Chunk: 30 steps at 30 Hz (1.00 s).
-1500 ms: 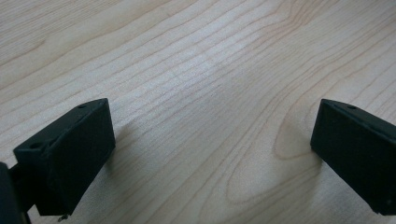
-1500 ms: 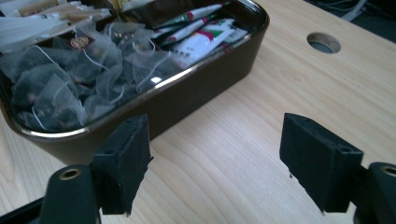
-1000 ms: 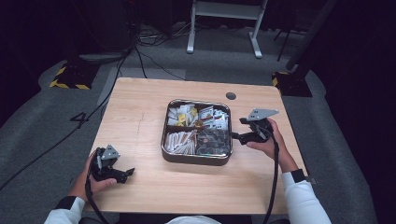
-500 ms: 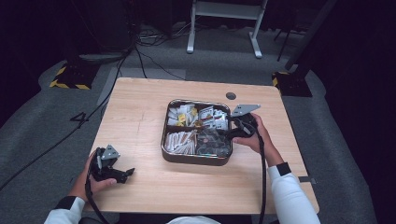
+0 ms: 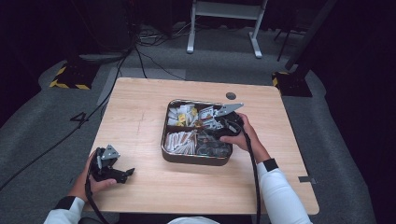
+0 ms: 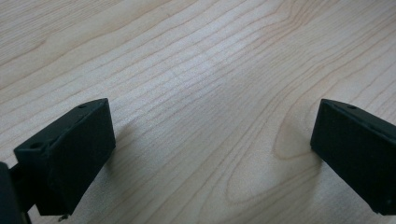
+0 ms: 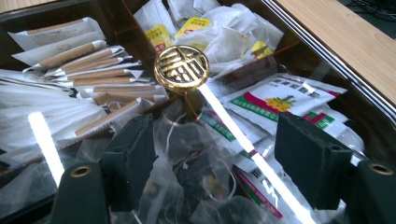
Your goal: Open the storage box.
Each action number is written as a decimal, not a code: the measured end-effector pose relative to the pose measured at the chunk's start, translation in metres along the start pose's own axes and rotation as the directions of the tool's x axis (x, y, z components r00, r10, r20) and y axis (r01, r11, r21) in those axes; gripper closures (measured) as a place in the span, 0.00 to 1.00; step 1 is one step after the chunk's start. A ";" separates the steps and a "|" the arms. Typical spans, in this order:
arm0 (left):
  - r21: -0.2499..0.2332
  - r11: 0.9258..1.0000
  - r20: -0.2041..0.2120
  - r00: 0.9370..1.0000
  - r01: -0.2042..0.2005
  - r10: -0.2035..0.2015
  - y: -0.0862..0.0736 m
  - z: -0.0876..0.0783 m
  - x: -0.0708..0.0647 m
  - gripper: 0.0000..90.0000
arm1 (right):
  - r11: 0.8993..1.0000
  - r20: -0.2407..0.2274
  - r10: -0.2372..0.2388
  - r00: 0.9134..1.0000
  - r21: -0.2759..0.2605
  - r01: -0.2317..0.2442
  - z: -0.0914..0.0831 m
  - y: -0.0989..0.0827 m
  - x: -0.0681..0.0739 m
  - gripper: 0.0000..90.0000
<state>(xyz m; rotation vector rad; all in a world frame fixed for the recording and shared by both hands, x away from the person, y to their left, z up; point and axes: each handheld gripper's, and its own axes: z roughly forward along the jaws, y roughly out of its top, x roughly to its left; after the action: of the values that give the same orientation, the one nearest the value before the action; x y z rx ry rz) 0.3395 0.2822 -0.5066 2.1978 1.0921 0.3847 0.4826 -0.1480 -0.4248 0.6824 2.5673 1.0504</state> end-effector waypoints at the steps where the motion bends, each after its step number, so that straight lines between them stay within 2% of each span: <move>1: -0.002 1.000 -0.002 1.000 0.000 0.000 0.000 0.000 0.000 0.00 | 1.000 -0.008 0.000 1.000 -0.005 0.000 0.001 0.000 0.000 0.33; 7: -0.003 1.000 -0.002 1.000 0.001 -0.001 0.000 0.000 0.000 0.00 | 1.000 -0.050 0.004 0.999 -0.004 -0.004 0.016 0.006 0.004 0.34; 13: -0.003 1.000 -0.002 1.000 0.001 -0.001 0.000 0.000 0.000 0.00 | 1.000 -0.063 0.003 0.998 0.002 -0.002 0.028 0.011 0.010 0.36; 17: -0.003 1.000 -0.002 1.000 0.001 -0.001 0.000 0.000 0.000 0.00 | 1.000 -0.083 0.021 0.996 -0.008 -0.022 0.033 0.014 0.011 0.42; 20: -0.005 1.000 -0.004 1.000 0.000 0.000 -0.001 0.000 0.000 0.00 | 0.999 -0.077 0.031 0.997 -0.020 -0.032 0.037 0.016 0.013 0.43; 23: -0.005 1.000 -0.005 1.000 0.000 0.000 -0.001 0.000 0.000 0.00 | 0.999 -0.075 0.033 0.997 -0.041 -0.036 0.041 0.018 0.016 0.49; 26: -0.005 1.000 -0.005 1.000 0.000 0.000 -0.001 0.000 0.000 0.00 | 0.999 -0.063 0.035 0.997 -0.036 -0.037 0.044 0.022 0.018 0.51; 30: -0.005 1.000 -0.005 1.000 0.000 0.000 -0.001 0.000 0.000 0.00 | 0.997 -0.036 0.059 0.998 -0.042 -0.060 0.045 0.023 0.016 0.62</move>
<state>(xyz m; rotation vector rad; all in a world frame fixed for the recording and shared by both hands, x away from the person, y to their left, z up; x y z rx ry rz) 0.3390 0.2824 -0.5068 2.1936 1.0927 0.3923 0.4959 -0.0990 -0.4410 0.7399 2.5603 1.1432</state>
